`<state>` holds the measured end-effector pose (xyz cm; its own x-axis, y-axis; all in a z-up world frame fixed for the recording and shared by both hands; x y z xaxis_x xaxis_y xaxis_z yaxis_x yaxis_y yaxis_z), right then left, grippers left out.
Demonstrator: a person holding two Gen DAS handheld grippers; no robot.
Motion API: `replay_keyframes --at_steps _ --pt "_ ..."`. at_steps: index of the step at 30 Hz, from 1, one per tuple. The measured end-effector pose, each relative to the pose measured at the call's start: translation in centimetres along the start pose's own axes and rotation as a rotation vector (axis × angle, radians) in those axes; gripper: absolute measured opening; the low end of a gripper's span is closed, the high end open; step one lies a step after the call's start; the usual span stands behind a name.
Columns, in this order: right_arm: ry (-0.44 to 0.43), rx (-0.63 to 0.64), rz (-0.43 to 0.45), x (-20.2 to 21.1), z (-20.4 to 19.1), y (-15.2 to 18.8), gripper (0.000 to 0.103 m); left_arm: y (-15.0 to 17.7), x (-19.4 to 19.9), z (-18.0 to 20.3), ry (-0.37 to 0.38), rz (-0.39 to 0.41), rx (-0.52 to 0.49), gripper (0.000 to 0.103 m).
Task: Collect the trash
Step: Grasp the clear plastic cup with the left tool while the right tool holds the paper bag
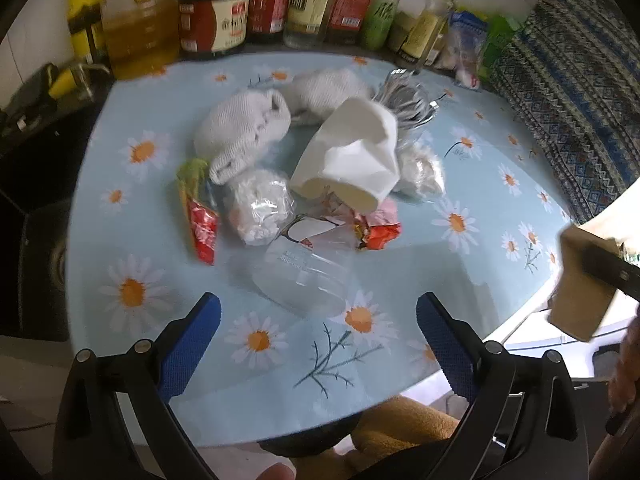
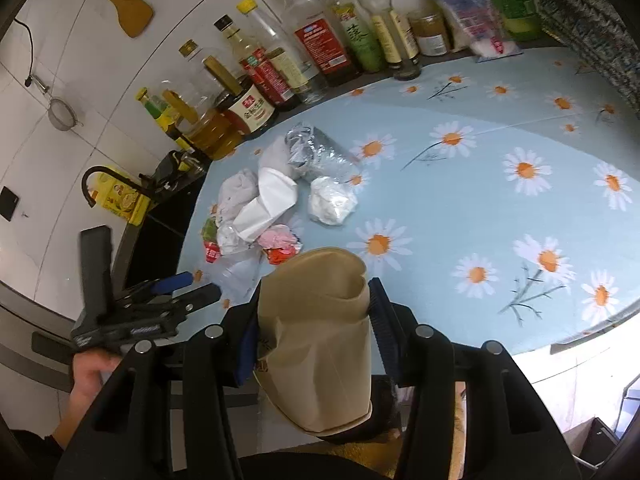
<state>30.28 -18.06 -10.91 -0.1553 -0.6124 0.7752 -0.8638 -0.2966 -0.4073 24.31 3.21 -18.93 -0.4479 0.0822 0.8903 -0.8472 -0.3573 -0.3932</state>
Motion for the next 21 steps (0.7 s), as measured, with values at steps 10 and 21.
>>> replay_keyframes --at_steps 10,21 --pt "0.035 0.002 -0.006 1.0 1.3 0.4 0.049 -0.8 -2.1 -1.1 0.021 0.01 0.043 0.075" --pt "0.026 0.046 -0.035 0.4 0.4 0.6 0.049 -0.7 -2.2 -0.6 0.037 0.026 0.037 0.06"
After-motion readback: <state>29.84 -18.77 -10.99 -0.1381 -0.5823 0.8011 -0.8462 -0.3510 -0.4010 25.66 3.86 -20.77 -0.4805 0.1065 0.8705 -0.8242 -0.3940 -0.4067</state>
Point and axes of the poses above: each gripper's, at about its wrist camera, not at the fingertips, and x roughly against the way its jaws point, z to its right, y to its underside, the point moved 7 cm from there along -x, roughly the way its jaws point, and after that the axes turned 1 degree about z, right-handed, at the moved point
